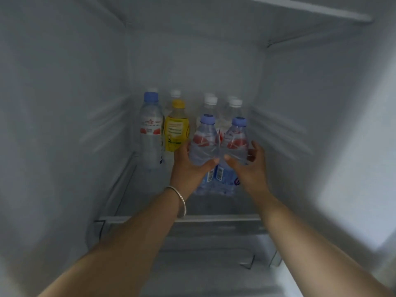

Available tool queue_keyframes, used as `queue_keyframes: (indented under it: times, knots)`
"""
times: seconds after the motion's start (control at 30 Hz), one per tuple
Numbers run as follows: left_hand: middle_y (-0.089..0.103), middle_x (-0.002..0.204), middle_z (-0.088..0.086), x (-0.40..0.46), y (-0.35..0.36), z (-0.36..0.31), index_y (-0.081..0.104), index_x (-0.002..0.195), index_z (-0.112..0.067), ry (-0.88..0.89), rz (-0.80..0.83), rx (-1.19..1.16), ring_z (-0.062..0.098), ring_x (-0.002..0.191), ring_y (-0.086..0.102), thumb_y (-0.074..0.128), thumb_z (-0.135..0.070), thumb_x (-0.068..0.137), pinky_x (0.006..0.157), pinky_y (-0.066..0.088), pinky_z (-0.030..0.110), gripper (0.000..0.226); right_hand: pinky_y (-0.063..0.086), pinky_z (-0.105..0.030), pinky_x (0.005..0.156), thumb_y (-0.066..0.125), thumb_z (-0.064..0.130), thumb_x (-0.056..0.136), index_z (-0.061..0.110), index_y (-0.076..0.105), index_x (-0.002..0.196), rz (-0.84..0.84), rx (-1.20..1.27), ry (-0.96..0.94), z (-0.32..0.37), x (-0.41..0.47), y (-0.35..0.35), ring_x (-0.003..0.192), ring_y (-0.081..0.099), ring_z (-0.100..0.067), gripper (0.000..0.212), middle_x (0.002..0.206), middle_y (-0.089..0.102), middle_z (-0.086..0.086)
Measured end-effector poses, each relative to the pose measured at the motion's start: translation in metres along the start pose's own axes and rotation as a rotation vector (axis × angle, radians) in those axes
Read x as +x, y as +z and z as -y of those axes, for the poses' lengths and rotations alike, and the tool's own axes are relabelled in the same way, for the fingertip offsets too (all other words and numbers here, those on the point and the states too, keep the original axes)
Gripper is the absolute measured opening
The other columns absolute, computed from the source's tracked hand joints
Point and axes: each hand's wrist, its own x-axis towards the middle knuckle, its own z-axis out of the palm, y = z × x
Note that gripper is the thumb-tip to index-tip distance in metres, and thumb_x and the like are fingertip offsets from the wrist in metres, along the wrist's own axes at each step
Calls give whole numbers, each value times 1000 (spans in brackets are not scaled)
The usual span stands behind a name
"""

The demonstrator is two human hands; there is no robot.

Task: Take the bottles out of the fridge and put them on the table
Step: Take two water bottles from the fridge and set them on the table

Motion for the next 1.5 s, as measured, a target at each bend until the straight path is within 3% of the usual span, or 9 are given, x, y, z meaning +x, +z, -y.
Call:
queue_keyframes:
  times: [0.1,0.23,0.47,0.7,0.87,1.03,1.17,1.37,1.5]
  knots:
    - [58,96,-20,6,10,5,51,96,-34,12,10,-62,-16,81,60,79,-7,71,69,46,3,46,48,-8,68,80,21,70,22,43,124,61,27,-4,-5,8,4,87,58,4,65,99,56,17]
    - [60,104,-16,12,11,25,50,113,-24,-51,-26,-82,-8,93,61,82,-18,69,73,47,5,55,46,-12,65,79,20,71,35,47,88,63,40,-16,-15,12,8,78,57,7,39,87,57,20]
    - [61,102,-21,14,12,35,50,104,-37,-48,-28,-75,-17,86,60,81,-24,67,76,48,7,50,47,-12,68,79,22,71,31,44,104,8,83,-67,-28,8,20,81,59,8,49,94,59,18]
    - [64,101,-11,5,5,20,53,109,-25,-11,-25,-104,-16,85,61,80,-17,70,72,46,3,48,47,-4,61,78,19,72,18,48,109,-104,141,-92,-16,-10,26,76,59,7,47,90,60,13]
    - [68,112,-3,-16,-11,-10,56,121,-17,26,31,-103,5,102,65,80,-51,53,89,52,23,80,46,-4,63,79,20,70,16,53,104,-171,118,-164,14,-43,17,73,61,11,42,90,64,8]
    - [68,109,-6,-68,-36,-49,55,117,-26,55,166,-155,-4,96,65,85,-35,59,82,51,15,65,42,0,59,83,26,64,28,53,91,-277,95,-200,58,-108,3,67,60,11,41,83,60,17]
    - [72,106,-1,-124,-53,-68,57,112,-26,30,274,-241,12,98,69,83,-44,52,91,54,37,67,39,0,60,63,57,48,28,50,85,-397,18,-212,80,-176,-13,66,56,12,48,76,58,19]
    - [73,99,-3,-213,-54,-101,59,103,-23,12,384,-261,12,93,69,76,-51,49,91,53,36,63,39,1,59,68,51,50,34,50,81,-534,-67,-159,110,-278,-60,66,57,18,41,79,61,19]
    - [73,96,-4,-277,-34,-135,59,104,-21,19,505,-301,10,89,70,75,-51,50,88,53,33,64,41,-5,62,78,38,62,24,55,96,-659,-143,-120,131,-344,-113,68,58,14,44,81,60,17]
